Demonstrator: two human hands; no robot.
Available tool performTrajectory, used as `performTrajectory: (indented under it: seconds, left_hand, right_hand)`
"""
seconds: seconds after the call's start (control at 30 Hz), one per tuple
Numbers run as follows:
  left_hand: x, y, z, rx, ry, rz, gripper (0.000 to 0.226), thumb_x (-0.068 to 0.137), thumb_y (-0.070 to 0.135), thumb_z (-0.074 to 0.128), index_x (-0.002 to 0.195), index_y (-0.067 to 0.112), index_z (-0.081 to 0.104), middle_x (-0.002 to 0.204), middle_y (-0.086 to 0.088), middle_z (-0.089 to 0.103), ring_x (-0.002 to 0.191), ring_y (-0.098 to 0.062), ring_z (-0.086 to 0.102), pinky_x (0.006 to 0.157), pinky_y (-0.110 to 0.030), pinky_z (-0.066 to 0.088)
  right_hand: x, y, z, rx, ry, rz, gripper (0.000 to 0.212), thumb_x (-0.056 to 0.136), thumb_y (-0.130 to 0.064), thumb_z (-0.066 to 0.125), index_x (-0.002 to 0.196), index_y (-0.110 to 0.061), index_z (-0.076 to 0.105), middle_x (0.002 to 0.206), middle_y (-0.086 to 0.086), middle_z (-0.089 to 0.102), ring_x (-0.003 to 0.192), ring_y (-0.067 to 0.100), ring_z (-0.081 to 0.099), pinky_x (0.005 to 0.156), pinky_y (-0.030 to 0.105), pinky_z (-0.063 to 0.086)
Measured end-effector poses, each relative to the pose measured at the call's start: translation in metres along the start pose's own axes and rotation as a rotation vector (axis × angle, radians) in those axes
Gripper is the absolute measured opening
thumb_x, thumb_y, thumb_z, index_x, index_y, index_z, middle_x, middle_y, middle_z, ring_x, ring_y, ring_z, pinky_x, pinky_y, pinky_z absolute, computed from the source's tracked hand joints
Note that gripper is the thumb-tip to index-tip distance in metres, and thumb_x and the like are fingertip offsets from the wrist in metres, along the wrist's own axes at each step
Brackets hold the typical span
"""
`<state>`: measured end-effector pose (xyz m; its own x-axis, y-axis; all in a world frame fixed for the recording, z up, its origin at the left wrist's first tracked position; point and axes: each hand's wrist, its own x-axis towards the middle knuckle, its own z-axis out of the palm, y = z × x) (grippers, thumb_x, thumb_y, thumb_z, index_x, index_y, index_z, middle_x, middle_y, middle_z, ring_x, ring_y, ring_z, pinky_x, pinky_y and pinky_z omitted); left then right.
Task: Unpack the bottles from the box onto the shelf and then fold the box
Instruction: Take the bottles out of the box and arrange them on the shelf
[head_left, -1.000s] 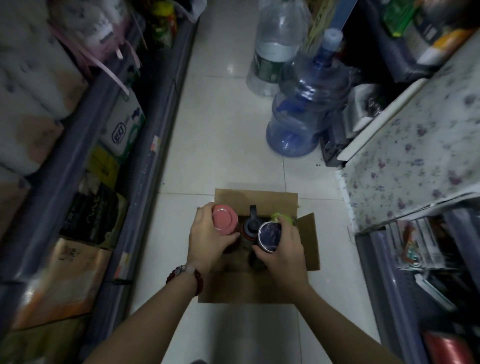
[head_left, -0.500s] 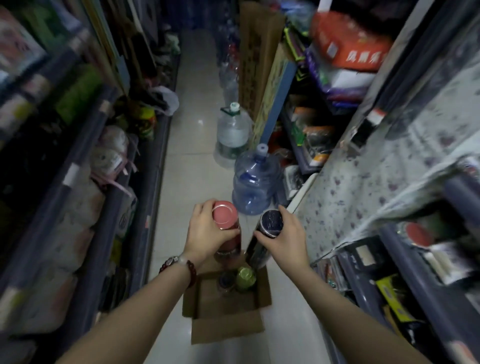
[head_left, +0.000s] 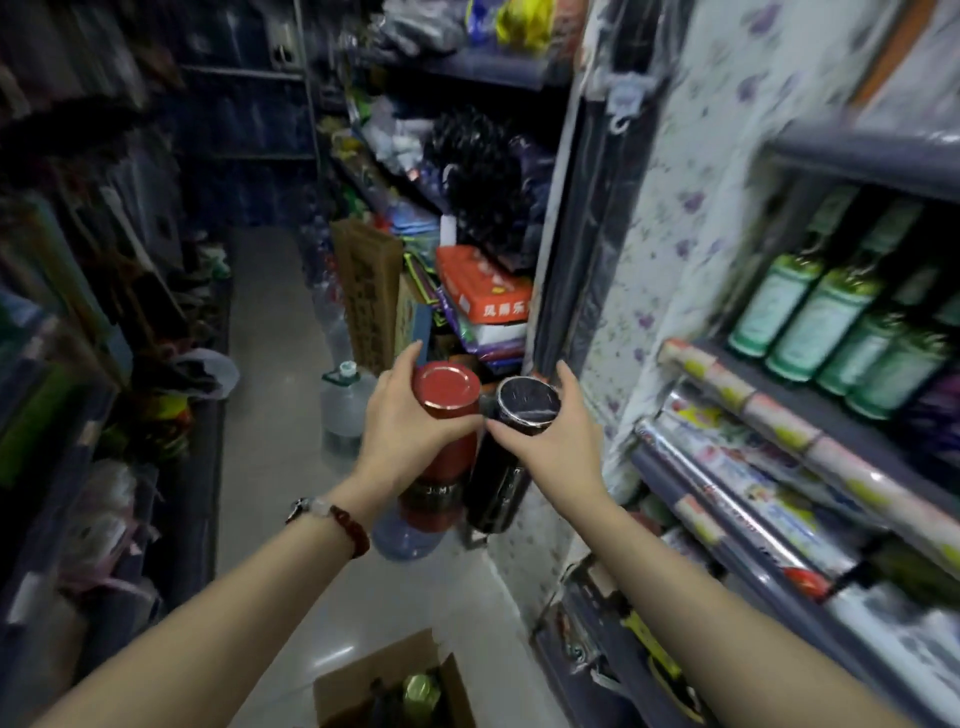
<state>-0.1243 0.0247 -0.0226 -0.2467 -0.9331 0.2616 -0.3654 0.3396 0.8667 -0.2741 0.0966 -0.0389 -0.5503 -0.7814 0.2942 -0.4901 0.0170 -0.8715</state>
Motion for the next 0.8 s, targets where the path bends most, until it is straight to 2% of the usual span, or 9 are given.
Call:
performTrajectory:
  seconds: [0.13,0.17,0.27,0.33,0.4,0.5,0.57,0.7,0.8]
  left_hand:
    - [0.011,0.074,0.003,-0.162,-0.017,0.101,0.102,0.048,0.039,0.090,0.137,0.038,0.039,0.128,0.010,0.059,0.115,-0.009,0.057,0.102,-0.033,0.047]
    - [0.014,0.090,0.003,-0.200,-0.035,0.113,0.101,0.048,0.039,0.090,0.135,0.040,0.039,0.126,0.011,0.059,0.114,-0.009,0.058,0.100,-0.034,0.048]
    - [0.018,0.136,0.006,-0.330,-0.095,0.147,0.093,0.052,0.032,0.091,0.132,0.040,0.044,0.122,0.012,0.058,0.107,-0.006,0.060,0.092,-0.030,0.051]
    - [0.020,0.163,0.011,-0.415,-0.108,0.166,0.082,0.057,0.023,0.090,0.128,0.035,0.049,0.113,0.016,0.059,0.094,0.006,0.062,0.079,-0.018,0.052]
    - [0.023,0.187,0.018,-0.488,-0.119,0.173,0.076,0.059,0.020,0.089,0.125,0.032,0.052,0.105,0.020,0.060,0.081,0.013,0.062,0.069,-0.012,0.051]
    - [0.031,0.222,0.031,-0.578,-0.205,0.158,0.093,0.047,0.031,0.093,0.130,0.032,0.049,0.117,0.011,0.062,0.095,0.002,0.065,0.080,-0.025,0.055]
    - [0.039,0.247,0.040,-0.614,-0.263,0.178,0.102,0.043,0.030,0.093,0.135,0.026,0.048,0.123,0.004,0.062,0.102,-0.008,0.065,0.084,-0.029,0.054]
    - [0.063,0.298,0.061,-0.677,-0.401,0.250,0.106,0.033,0.036,0.093,0.130,0.024,0.052,0.115,0.003,0.066,0.097,-0.012,0.068,0.083,-0.032,0.054]
    - [0.077,0.337,0.081,-0.727,-0.503,0.329,0.109,0.028,0.044,0.088,0.129,0.025,0.053,0.114,0.003,0.067,0.098,-0.015,0.068,0.089,-0.038,0.054]
  right_hand:
    - [0.014,-0.042,-0.062,0.077,0.090,-0.024,0.091,0.061,-0.032,0.088,0.139,-0.019,0.042,0.113,-0.018,0.056,0.106,0.000,0.054,0.083,0.000,0.036]
    - [0.017,-0.051,-0.077,0.088,0.113,-0.034,0.086,0.062,-0.032,0.088,0.136,-0.019,0.046,0.109,-0.020,0.058,0.103,0.000,0.055,0.083,0.001,0.038]
    - [0.025,-0.076,-0.120,0.135,0.150,-0.054,0.077,0.059,-0.036,0.089,0.126,-0.021,0.056,0.110,-0.010,0.066,0.101,0.005,0.062,0.094,0.023,0.048]
    - [0.032,-0.089,-0.145,0.178,0.165,-0.069,0.082,0.052,-0.045,0.088,0.125,-0.023,0.057,0.114,-0.007,0.067,0.105,0.007,0.064,0.098,0.033,0.050]
    - [0.036,-0.104,-0.170,0.197,0.189,-0.079,0.088,0.050,-0.047,0.087,0.129,-0.023,0.056,0.119,-0.005,0.066,0.109,0.008,0.063,0.100,0.035,0.049]
    - [0.042,-0.125,-0.211,0.177,0.244,-0.091,0.080,0.059,-0.035,0.089,0.131,-0.020,0.056,0.121,-0.005,0.065,0.108,0.004,0.062,0.099,0.029,0.049]
    - [0.046,-0.136,-0.235,0.179,0.284,-0.104,0.080,0.056,-0.037,0.089,0.128,-0.021,0.058,0.117,-0.007,0.067,0.105,0.002,0.064,0.098,0.032,0.051]
    - [0.060,-0.152,-0.275,0.222,0.397,-0.116,0.081,0.049,-0.042,0.090,0.123,-0.025,0.060,0.110,-0.008,0.071,0.103,0.007,0.067,0.096,0.037,0.053]
    - [0.063,-0.168,-0.307,0.192,0.539,-0.147,0.090,0.044,-0.049,0.089,0.126,-0.026,0.058,0.116,-0.007,0.067,0.106,0.009,0.065,0.096,0.036,0.053]
